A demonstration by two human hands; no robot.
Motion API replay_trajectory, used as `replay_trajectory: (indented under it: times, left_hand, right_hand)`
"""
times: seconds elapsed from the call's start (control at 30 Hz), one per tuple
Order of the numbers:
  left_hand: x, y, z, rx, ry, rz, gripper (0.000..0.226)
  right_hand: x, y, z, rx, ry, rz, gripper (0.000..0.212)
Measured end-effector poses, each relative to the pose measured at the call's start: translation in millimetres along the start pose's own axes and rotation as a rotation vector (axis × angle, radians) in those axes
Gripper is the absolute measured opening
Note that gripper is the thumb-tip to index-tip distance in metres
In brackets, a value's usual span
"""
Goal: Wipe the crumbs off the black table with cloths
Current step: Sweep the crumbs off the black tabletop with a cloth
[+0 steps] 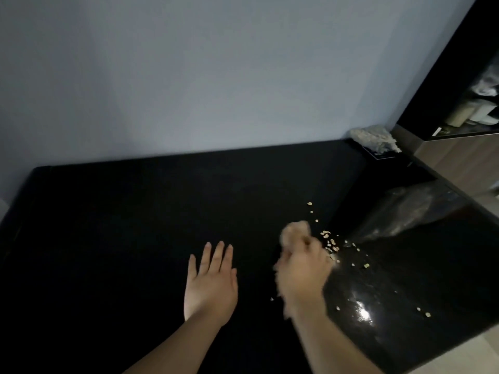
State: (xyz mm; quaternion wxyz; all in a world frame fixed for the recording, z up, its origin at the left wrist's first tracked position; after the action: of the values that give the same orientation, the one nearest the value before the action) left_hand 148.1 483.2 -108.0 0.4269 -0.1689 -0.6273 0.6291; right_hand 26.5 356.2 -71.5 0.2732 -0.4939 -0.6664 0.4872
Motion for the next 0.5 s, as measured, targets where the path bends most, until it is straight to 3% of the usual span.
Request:
replay_trajectory:
  times: [0.1, 0.2, 0.27, 0.37, 0.43, 0.5]
  left_hand:
    - [3, 3, 5, -0.006, -0.045, 0.017, 0.061]
    - [12, 3, 1, -0.020, -0.070, 0.070, 0.060]
    - [21, 7, 2, 0.009, -0.087, 0.063, 0.054]
    - [31, 13, 9, 0.036, -0.121, 0.052, 0.053]
    - [32, 16, 11, 0.033, -0.137, 0.045, 0.054]
    - [31, 19, 12, 0.014, -0.143, 0.027, 0.053]
  right_hand:
    - [51, 15, -58, -0.016, -0.308, -0.067, 0.047]
    - [68, 18, -49, -0.056, -0.454, -0.086, 0.051]
    - [51, 11, -7, -0.024, -0.413, -0.035, 0.053]
    - [11, 0, 65, 0.049, -0.186, -0.003, 0.054]
    - [5, -3, 77, 0.040, -0.068, 0.001, 0.051]
    - [26, -2, 46, -0.029, -0.185, 0.002, 0.053]
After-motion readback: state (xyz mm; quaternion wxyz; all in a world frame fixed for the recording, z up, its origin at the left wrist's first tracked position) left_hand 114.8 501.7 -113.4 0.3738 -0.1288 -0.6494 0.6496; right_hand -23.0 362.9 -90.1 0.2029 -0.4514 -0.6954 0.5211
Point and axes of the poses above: each hand's wrist, its own x-axis away from the middle knuckle, its own y-axis out of the palm, z = x × y, the point moved 8 cm from there along -x, towards the middle knuckle, and after that the axes turned 7 degrees about -z, right-handed, at the moved point
